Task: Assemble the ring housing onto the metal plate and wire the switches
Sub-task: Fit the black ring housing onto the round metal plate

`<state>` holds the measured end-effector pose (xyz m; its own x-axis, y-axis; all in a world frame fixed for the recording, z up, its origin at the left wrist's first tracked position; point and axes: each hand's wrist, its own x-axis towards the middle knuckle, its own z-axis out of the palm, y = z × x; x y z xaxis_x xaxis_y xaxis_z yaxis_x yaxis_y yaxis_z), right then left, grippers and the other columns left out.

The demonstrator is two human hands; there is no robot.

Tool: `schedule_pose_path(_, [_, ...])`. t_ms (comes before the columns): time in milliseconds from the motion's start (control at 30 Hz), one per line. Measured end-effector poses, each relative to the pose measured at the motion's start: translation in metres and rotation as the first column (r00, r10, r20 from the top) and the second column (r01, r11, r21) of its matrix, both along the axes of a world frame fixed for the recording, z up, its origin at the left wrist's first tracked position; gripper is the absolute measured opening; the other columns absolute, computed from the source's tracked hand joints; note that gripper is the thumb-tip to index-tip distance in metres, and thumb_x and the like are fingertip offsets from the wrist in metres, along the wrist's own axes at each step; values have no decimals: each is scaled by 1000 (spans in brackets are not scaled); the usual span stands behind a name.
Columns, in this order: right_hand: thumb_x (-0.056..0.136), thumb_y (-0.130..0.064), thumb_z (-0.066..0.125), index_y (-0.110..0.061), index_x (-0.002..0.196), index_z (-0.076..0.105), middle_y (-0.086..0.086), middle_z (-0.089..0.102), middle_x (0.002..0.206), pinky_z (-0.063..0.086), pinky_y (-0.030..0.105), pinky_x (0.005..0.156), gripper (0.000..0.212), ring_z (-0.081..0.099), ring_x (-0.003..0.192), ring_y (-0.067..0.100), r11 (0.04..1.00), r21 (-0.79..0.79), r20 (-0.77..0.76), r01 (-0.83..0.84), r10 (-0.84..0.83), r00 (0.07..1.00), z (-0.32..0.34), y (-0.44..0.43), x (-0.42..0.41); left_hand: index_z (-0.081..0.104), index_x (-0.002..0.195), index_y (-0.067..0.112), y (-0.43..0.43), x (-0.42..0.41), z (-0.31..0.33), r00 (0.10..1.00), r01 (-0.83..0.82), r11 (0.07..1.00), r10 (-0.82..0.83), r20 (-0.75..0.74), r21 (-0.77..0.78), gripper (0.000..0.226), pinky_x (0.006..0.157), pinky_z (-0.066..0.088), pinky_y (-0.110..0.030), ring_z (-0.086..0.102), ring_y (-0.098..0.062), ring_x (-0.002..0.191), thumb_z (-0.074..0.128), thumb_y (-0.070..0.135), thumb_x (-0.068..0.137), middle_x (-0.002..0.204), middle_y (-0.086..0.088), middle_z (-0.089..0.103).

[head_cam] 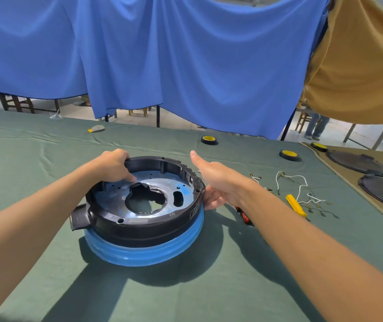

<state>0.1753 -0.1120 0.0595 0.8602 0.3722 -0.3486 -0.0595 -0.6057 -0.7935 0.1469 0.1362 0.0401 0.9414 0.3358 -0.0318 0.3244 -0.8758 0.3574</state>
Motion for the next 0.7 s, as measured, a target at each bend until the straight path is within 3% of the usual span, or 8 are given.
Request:
schedule_pose_path(133, [89,-77,25,-26,144,31,24,68,107,58,41,81,75,68,91,28,987,150,-73,65,-55,996,0,3,19,56,106,3,6,3,1,995,-95,994,95,-1,-51,40,74,41,-35,54,-31,92,79,26,82,105,-15,60])
schedule_pose_path(267, [85,-80,27,-21,145,31,19,65,106,54,31,52,85,67,91,31,960,247,-156,134,-97,983,-3,4,39,55,111,1,10,9,0,984,-174,978,175,0,-119,44,77,44,-38,53,-34,98,78,27,83,111,-18,58])
schedule_pose_path(400, [85,-80,29,-11,144,33,17,66,102,55,36,64,90,68,90,27,924,336,-197,181,-118,973,-10,7,56,48,104,3,10,17,0,973,-225,963,229,11,-148,39,75,39,-37,49,-33,96,74,28,87,111,-18,52])
schedule_pose_path(700, [84,-79,32,-16,143,36,18,64,112,57,36,67,87,65,99,29,929,360,-188,90,-22,982,-12,28,78,46,106,5,25,20,2,945,-323,936,326,-5,-142,37,77,39,-37,46,-34,99,67,31,91,118,-19,50])
